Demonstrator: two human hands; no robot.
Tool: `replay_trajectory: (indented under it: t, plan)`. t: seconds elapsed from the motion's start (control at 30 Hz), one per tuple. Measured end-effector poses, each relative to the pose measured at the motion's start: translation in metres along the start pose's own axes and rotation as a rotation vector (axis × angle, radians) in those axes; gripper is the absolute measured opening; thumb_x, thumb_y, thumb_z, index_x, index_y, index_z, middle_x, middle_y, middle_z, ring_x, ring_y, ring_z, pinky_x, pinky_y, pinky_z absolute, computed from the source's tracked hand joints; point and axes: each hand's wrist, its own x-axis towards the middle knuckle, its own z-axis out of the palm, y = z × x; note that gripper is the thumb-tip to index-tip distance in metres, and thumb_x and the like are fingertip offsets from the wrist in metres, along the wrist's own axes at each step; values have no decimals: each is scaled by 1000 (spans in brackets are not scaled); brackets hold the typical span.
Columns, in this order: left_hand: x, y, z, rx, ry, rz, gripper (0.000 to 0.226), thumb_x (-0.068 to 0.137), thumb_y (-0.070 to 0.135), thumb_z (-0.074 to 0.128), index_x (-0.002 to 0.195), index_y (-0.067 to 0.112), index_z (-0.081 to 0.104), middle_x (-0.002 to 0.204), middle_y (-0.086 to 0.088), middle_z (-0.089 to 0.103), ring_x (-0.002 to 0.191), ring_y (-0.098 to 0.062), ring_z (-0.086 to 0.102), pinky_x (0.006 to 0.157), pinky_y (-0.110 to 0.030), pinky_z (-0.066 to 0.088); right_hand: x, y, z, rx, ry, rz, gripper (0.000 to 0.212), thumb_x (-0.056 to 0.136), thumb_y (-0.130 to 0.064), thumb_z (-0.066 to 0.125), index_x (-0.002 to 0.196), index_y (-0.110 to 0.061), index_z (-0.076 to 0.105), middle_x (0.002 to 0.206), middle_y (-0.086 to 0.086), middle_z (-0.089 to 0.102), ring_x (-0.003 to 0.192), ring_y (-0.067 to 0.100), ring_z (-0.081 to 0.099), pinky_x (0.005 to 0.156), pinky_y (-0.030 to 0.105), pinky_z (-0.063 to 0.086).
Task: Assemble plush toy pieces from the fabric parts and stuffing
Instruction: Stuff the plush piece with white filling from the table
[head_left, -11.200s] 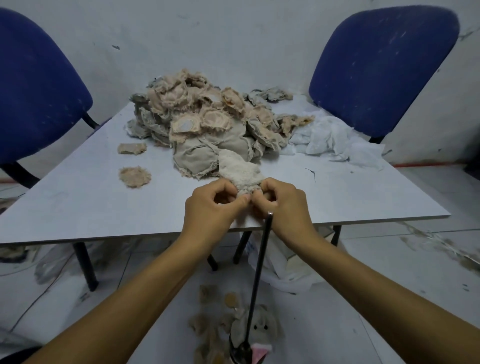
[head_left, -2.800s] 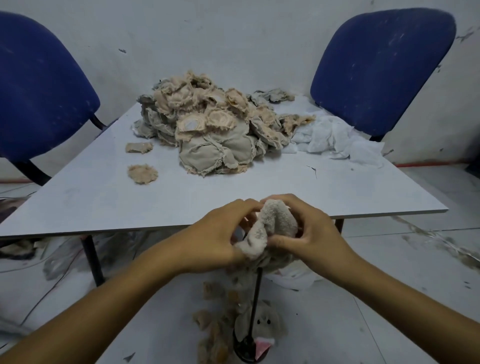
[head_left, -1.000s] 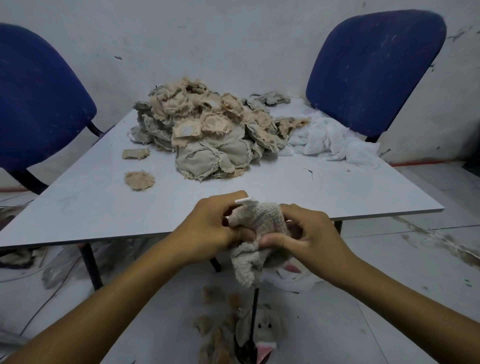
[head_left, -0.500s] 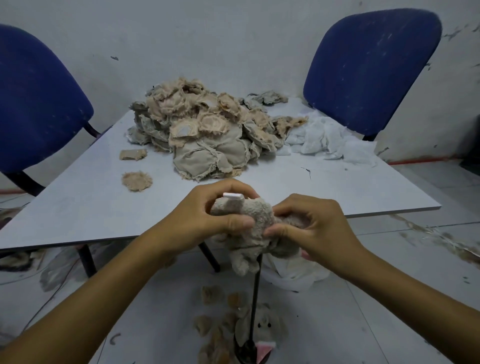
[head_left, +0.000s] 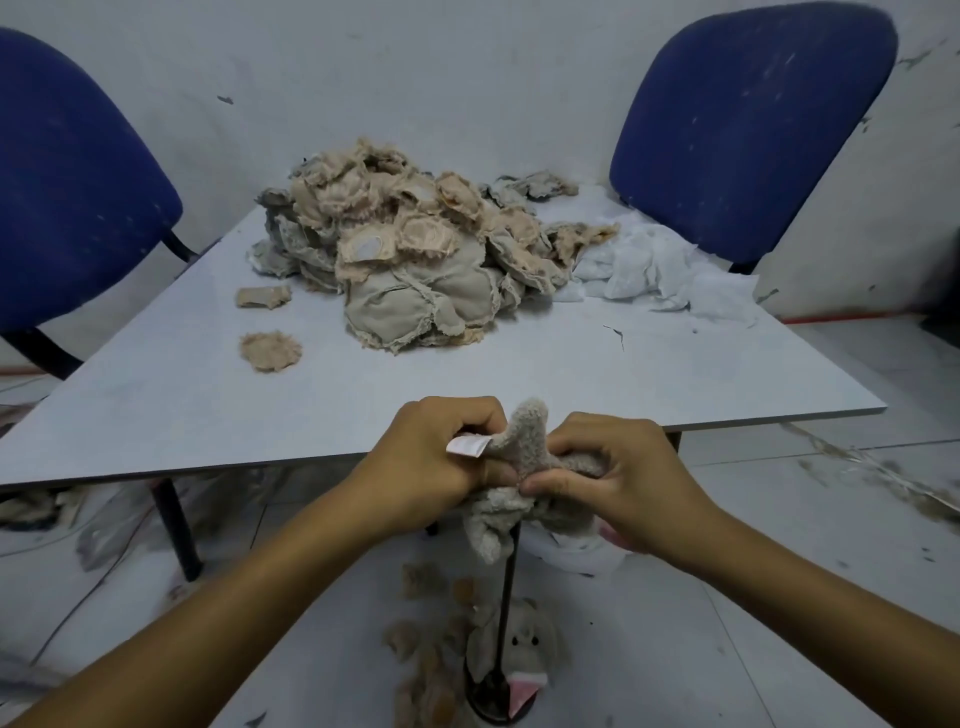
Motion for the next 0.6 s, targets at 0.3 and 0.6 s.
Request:
replay_trajectory:
  t: [0.3,0.6]
  plan:
    - [0,5,-6,-18,-49,-7,32,76,16,79,68,37,56,66,13,56,63,-9,50,61,-34,41,-3,-2,4,24,89,-20,21,72,-41,79,81,-23,75,78,-17,67,75,4,63,67,20,47]
    - [6,26,-10,-338,162,189,11,79,9,76,88,14,74,82,6,71,81,-8,67,74,-23,53,9,-8,-7,86,149,-101,17,76,-40,78,91,-32,76,82,-16,69,76,9,66,66,25,52]
